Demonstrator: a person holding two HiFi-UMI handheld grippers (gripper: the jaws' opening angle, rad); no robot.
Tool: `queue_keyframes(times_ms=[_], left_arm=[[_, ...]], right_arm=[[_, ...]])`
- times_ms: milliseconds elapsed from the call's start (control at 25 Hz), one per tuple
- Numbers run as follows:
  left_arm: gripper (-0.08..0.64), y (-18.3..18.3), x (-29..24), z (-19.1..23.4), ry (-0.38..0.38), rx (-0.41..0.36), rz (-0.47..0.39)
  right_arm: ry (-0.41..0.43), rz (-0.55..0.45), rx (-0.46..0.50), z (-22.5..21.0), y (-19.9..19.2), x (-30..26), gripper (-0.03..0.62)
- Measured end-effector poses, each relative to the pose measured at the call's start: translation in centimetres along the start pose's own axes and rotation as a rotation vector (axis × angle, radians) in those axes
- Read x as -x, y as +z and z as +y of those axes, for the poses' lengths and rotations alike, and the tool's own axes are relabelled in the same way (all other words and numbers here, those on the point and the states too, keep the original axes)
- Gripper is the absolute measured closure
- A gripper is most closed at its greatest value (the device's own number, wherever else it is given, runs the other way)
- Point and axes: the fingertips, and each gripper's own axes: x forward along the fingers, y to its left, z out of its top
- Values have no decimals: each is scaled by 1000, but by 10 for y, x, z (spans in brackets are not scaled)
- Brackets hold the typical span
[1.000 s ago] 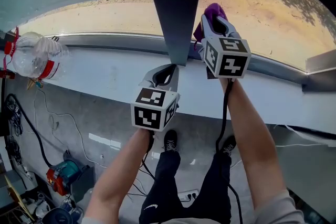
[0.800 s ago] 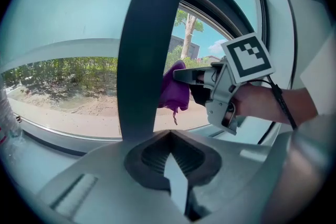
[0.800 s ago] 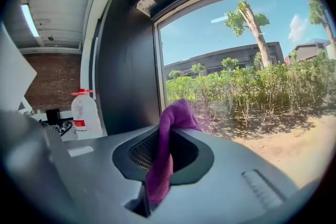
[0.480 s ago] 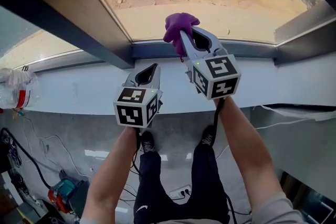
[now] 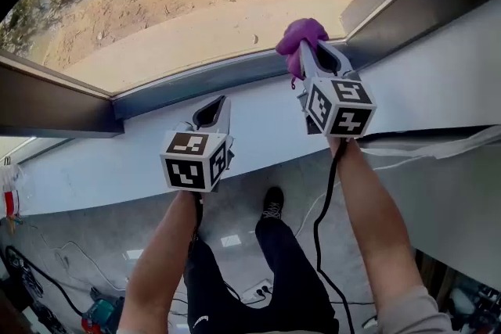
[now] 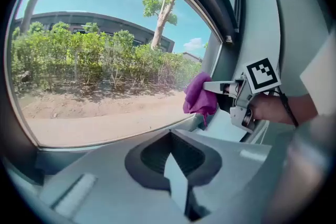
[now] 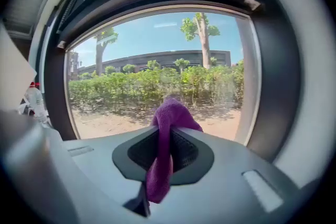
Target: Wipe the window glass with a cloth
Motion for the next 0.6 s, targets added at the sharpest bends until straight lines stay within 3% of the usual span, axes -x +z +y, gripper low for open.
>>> queue_keyframes(times_ms=[280, 600], left_arm=[[560, -2, -70, -52, -38, -18, 18], [560, -15, -107, -68, -33, -33, 49]], right_arm=[[-217, 16, -100, -148, -26, -1, 529], [-337, 78, -179, -230, -54, -40, 529]])
